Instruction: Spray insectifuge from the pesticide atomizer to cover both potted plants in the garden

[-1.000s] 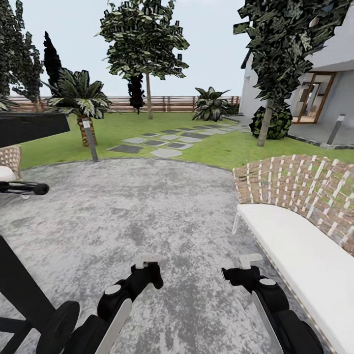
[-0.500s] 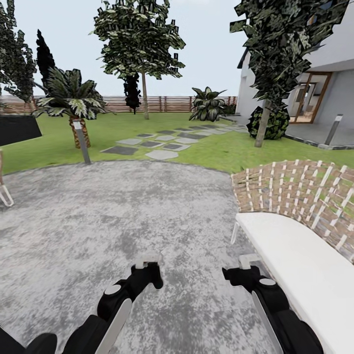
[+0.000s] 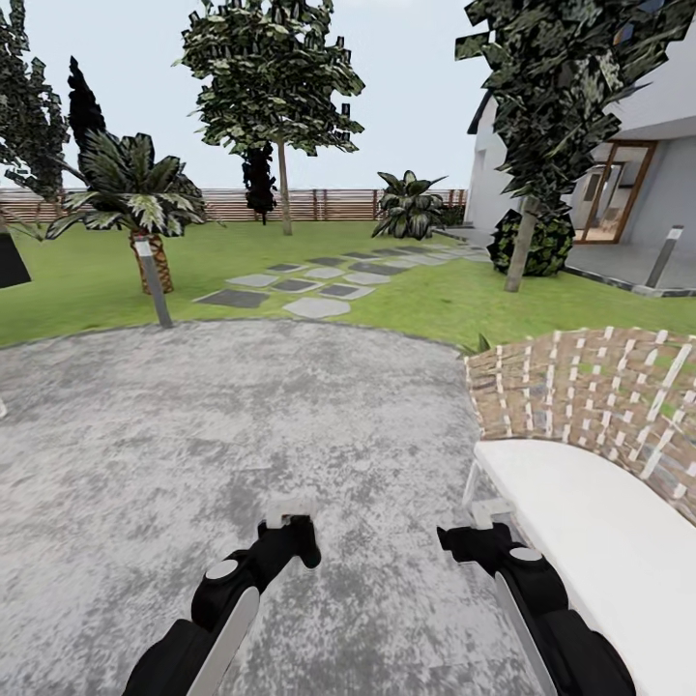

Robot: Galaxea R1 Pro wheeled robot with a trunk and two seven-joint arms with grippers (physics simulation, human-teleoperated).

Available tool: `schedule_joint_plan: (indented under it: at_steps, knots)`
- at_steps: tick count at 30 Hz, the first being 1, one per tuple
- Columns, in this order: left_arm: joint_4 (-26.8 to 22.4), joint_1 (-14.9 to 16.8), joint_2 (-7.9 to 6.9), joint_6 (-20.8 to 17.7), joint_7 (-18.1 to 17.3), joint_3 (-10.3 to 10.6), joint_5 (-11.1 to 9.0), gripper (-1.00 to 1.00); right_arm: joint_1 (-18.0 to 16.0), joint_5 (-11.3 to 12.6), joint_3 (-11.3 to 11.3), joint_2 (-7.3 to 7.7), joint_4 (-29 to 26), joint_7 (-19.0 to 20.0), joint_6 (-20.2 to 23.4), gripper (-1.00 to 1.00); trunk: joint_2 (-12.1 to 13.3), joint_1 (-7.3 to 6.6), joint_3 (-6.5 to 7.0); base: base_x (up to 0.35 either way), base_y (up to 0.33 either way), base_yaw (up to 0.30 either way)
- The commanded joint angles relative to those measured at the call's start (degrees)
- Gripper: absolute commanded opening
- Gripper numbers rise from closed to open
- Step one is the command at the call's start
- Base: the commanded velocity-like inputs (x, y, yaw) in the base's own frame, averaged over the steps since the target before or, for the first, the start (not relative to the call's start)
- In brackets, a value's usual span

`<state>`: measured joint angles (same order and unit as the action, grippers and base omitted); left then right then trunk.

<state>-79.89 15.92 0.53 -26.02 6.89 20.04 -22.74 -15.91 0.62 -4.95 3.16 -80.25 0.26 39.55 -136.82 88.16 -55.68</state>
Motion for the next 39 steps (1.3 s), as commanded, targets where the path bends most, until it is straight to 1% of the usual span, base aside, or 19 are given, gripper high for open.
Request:
schedule_joint_plan:
  at_steps: [1,23,39]
  knots:
    - [0.0,0.0,0.0,-0.01,0.02,0.0,0.01,-1.0,0.0,0.0,0.01,0.0,0.0,0.0,-0.01,1.0,0.0,0.0,0.0,0.321,0.0,0.0]
    - [0.0,-0.02,0.0,-0.03,0.06,-0.04,0.06,-1.0,0.0,0.0,0.03,0.0,0.01,-0.09,-0.08,1.0,0.0,0.0,0.0,0.321,0.001,0.0]
    - [0.22,-0.02,0.07,-0.01,0.06,-0.04,0.06,-1.0,0.0,0.0,0.29,0.0,0.01,0.53,-0.8,1.0,0.0,0.0,0.0,0.321,0.071,0.0]
